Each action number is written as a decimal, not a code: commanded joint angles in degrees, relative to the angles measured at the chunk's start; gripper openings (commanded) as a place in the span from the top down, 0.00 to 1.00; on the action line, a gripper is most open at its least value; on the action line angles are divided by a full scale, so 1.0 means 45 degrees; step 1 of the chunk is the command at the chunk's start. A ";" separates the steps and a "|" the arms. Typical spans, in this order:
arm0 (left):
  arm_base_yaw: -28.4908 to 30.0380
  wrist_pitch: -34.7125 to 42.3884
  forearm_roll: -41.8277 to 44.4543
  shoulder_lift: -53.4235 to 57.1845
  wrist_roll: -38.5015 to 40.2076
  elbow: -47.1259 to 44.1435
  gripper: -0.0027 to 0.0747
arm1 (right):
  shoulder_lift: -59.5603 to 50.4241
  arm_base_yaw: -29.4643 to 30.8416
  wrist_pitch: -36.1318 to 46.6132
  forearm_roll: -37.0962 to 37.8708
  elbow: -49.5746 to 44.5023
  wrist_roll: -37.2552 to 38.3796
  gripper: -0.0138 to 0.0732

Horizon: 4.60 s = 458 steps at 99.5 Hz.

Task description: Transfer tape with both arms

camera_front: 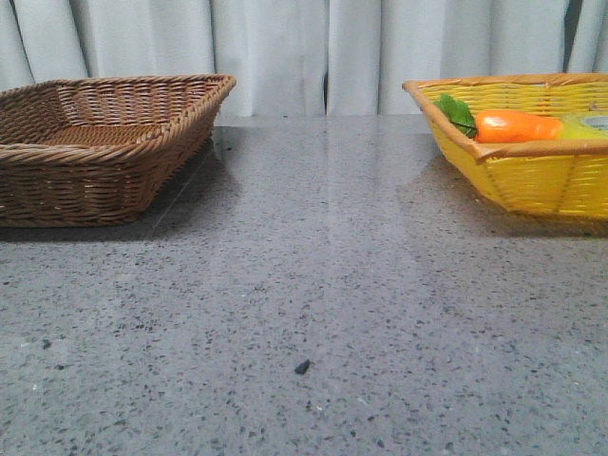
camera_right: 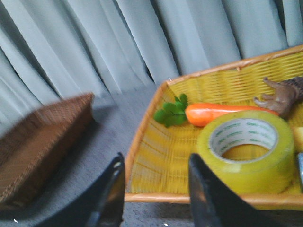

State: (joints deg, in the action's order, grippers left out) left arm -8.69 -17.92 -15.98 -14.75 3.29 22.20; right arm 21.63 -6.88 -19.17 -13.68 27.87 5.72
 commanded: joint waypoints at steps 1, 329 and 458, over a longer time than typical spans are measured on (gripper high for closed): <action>-0.0002 0.0766 0.0038 -0.1156 -0.0021 0.0918 0.48 | 0.2403 0.0100 -0.1246 0.1188 0.2665 -0.0204 0.37; -0.5196 -0.8561 -0.0732 -1.7301 -0.1890 1.7563 0.48 | 0.0582 -0.5246 -0.7389 0.7473 0.9701 0.3770 0.92; -0.5080 -0.8825 -0.0225 -2.1834 -0.1750 2.1654 0.99 | 0.0503 -0.5246 -0.8960 0.6941 0.9704 0.4068 0.92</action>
State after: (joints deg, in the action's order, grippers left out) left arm -31.50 -60.13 -13.71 -120.75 -4.20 113.76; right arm 22.11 -30.86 -63.93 16.48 70.64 24.16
